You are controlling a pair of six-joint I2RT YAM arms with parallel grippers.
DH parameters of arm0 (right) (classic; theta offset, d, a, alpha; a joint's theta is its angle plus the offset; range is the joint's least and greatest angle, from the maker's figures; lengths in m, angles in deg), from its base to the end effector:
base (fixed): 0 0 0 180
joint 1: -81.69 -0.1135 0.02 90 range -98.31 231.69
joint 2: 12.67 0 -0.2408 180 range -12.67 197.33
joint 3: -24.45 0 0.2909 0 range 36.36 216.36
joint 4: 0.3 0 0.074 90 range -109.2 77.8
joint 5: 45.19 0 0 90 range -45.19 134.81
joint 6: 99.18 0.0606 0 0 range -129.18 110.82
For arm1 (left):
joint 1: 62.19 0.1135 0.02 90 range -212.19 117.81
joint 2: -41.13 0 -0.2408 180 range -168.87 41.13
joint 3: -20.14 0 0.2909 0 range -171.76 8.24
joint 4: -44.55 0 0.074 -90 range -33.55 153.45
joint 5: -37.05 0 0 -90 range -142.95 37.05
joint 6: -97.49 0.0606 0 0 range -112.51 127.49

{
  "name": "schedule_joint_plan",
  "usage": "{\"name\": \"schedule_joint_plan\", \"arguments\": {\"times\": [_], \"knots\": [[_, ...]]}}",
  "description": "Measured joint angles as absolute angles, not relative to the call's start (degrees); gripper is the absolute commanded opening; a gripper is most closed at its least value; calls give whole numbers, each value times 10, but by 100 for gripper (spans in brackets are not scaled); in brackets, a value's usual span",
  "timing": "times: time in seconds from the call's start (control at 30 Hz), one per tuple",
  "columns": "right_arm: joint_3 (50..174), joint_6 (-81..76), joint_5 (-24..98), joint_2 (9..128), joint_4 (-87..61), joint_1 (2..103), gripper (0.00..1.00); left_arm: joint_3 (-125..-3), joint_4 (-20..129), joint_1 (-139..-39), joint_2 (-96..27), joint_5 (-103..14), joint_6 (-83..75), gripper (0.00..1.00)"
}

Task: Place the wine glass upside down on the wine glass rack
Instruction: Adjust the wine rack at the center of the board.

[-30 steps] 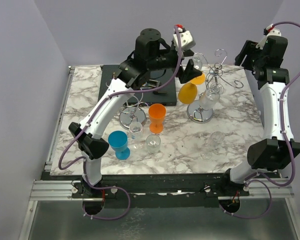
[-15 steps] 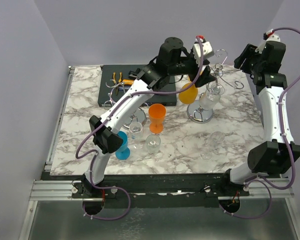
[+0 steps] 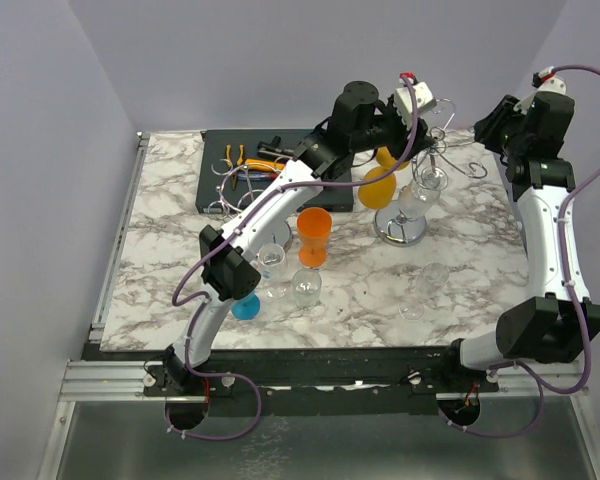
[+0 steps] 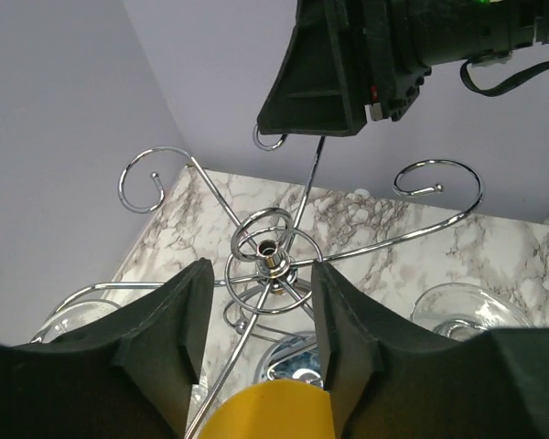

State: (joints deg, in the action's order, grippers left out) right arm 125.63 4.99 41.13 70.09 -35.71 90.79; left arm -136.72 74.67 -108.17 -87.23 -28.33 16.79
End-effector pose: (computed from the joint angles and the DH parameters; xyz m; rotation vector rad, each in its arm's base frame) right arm 0.3899 -0.0585 0.4050 0.3332 1.8385 0.1211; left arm 0.3669 -0.4160 0.4375 1.0593 1.2798 -0.8337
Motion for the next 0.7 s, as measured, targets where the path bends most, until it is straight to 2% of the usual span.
{"name": "schedule_joint_plan", "arguments": {"times": [0.23, 0.7], "knots": [[1235, 64, 417, 683, -343, 908, 32, -1367, 722, -1082, -880, -317, 156, 45], [1218, 84, 418, 665, -342, 911, 25, -1376, 697, -1095, -912, -356, 159, 43]]}}
